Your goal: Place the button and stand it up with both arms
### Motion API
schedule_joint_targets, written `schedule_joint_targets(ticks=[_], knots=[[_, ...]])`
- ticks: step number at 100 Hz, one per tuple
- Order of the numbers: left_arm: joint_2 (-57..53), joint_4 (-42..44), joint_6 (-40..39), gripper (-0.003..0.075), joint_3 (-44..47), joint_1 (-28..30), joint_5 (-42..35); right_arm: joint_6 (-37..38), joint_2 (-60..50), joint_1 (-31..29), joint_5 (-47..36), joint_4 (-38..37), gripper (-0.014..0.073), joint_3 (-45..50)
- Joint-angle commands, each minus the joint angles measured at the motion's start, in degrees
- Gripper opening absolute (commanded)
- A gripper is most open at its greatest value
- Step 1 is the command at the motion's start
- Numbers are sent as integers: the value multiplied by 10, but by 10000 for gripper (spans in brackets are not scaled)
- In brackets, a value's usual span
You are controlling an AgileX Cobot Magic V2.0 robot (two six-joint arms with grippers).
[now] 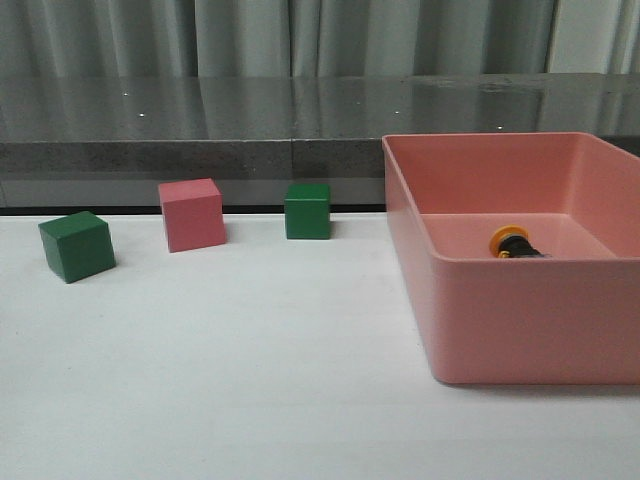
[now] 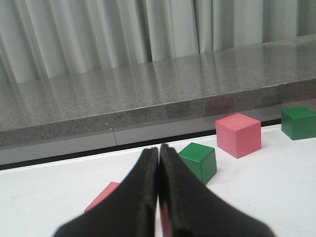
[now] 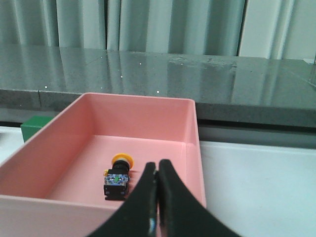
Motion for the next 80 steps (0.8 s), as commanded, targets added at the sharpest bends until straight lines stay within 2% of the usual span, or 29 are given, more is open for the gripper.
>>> schedule_joint_targets(ticks=[1, 20, 32, 49, 67, 74, 80], knots=[[-18, -5, -8, -19, 17, 2, -44, -4, 26, -2, 20, 4, -110, -78], [-18, -5, -8, -19, 17, 2, -44, -4, 157, -2, 250, 6, -110, -268], [-18, -5, -8, -19, 17, 2, -44, -4, 267, -2, 343, 7, -110, -378], [-18, -5, -8, -19, 17, 2, -44, -4, 367, -2, 330, 28, -110, -460], [-18, -5, -8, -19, 17, 2, -44, -5, 433, -2, 309, 60, -99, -466], [-18, -5, -8, -19, 17, 2, -44, -11, 456, -2, 306, 63, -34, -466], [-18, -5, -8, -19, 17, 2, -44, -26, 477, -2, 305, 73, 96, -466]])
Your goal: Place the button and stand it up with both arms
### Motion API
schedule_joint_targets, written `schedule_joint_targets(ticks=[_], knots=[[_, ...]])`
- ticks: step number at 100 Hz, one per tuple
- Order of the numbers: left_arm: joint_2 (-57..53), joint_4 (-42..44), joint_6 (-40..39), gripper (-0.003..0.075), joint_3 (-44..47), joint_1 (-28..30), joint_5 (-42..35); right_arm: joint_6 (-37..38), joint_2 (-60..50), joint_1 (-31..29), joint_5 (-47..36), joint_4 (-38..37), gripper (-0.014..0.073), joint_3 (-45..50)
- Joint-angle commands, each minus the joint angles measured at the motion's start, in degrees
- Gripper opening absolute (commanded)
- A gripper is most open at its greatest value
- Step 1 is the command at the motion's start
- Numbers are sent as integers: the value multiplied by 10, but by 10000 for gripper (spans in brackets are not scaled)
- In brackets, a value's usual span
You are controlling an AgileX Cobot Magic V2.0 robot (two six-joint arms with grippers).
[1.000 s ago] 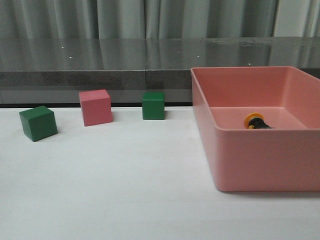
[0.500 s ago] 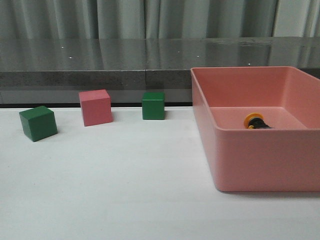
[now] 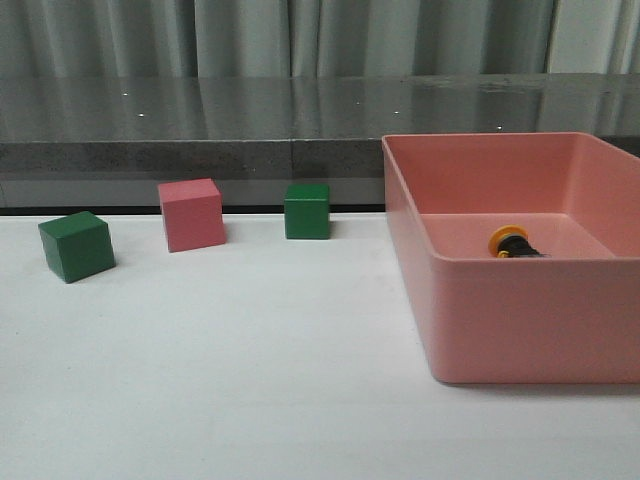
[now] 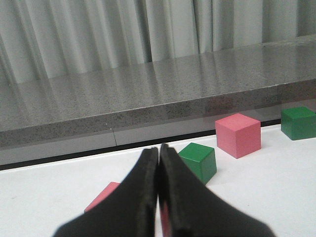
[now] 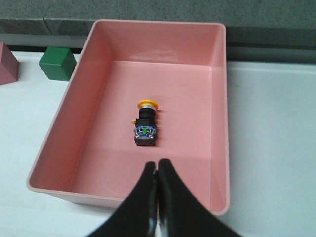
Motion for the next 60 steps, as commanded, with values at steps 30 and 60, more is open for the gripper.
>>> schedule_joint_targets(ticks=[30, 60], knots=[[-18, -5, -8, -19, 17, 2, -44, -124, 164, -2, -115, 130, 598, -35], [-18, -5, -8, -19, 17, 2, -44, -169, 348, 17, -116, 167, 572, -134]])
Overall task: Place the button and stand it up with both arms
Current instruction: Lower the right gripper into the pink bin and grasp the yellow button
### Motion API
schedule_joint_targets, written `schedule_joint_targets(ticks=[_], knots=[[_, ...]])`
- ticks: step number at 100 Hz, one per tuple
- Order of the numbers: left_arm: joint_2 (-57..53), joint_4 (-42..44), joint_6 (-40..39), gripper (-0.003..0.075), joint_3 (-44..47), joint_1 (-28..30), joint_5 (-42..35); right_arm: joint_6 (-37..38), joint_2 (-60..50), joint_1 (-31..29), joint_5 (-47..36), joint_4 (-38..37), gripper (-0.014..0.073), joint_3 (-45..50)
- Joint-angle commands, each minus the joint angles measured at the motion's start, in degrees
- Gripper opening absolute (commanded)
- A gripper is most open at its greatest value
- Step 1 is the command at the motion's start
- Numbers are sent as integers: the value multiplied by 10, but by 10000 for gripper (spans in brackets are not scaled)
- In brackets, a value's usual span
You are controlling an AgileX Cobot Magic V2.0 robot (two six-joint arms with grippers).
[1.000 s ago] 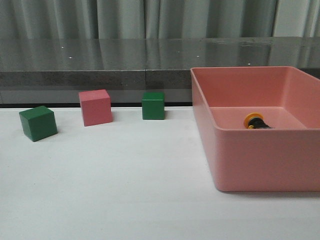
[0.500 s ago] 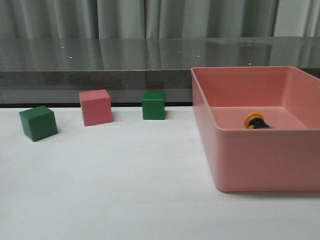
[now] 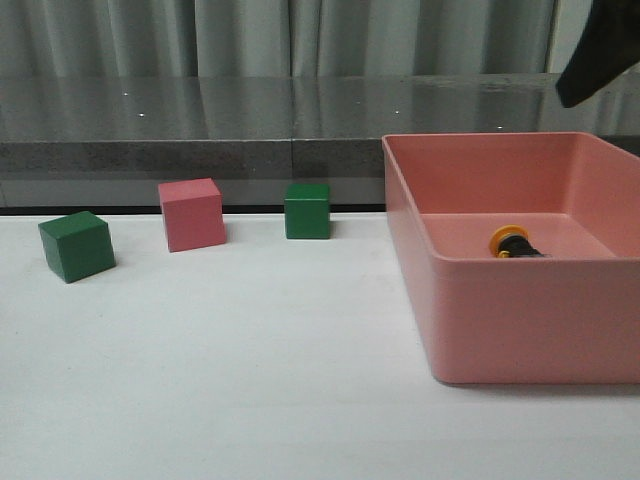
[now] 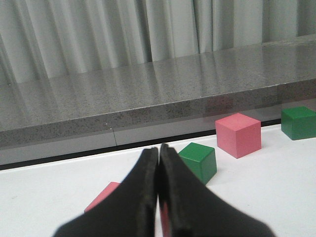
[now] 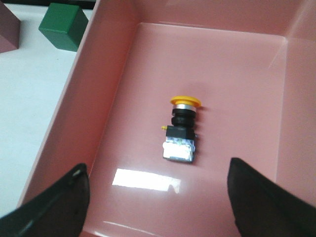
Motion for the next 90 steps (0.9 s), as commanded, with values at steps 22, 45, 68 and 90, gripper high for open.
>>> schedule_joint_targets(ticks=[22, 45, 68, 90], knots=[[-18, -5, -8, -19, 17, 2, -44, -16, 142, 6, -32, 13, 572, -95], [-18, -5, -8, -19, 17, 2, -44, -17, 233, 6, -42, 8, 572, -112], [-18, -5, -8, -19, 17, 2, -44, -17, 292, 6, -55, 3, 570, -113], [-18, -5, -8, -19, 17, 2, -44, -17, 299, 6, -46, 3, 240, -116]])
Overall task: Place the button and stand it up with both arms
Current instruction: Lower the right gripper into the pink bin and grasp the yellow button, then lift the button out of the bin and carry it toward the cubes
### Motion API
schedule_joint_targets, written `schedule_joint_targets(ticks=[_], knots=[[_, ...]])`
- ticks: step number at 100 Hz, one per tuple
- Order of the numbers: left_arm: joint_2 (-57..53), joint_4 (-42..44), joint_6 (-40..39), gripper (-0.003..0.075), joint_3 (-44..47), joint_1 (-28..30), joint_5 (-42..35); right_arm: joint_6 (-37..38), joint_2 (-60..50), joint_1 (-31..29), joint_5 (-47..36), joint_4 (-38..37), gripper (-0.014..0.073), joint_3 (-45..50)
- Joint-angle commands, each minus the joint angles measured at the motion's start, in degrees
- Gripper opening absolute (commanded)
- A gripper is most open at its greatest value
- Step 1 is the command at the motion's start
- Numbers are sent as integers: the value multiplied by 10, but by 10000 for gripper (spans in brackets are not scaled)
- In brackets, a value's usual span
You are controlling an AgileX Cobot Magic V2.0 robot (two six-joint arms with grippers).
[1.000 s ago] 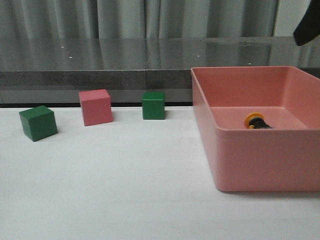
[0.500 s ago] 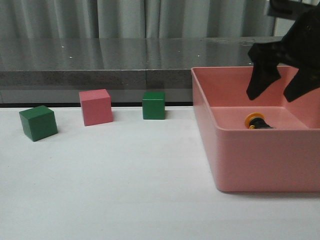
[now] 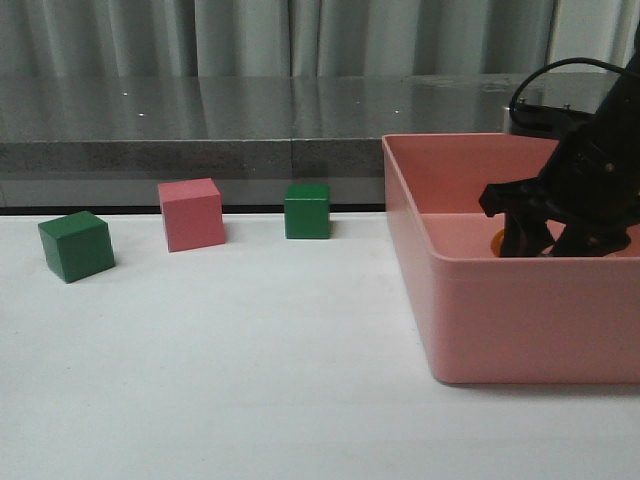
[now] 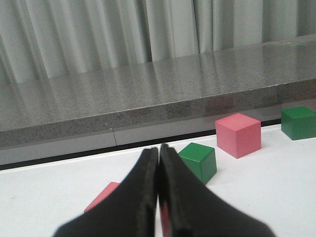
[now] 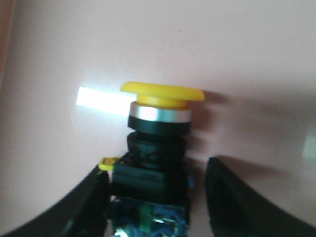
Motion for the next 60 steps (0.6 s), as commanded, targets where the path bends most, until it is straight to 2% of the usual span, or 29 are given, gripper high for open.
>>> schedule_joint_targets(ticks=[1, 8, 13, 45, 60], knots=[[-18, -5, -8, -19, 17, 2, -44, -6, -24, -1, -5, 5, 209, -19], [-18, -5, -8, -19, 17, 2, -44, -6, -24, -1, 19, 5, 92, -29], [-18, -5, -8, -19, 17, 2, -44, -6, -27, -1, 40, 5, 57, -42], [-18, -5, -8, -19, 17, 2, -44, -8, -113, 18, 192, 5, 59, -174], [-18, -5, -8, -19, 17, 2, -44, -85, -117, 66, 264, 5, 59, -272]])
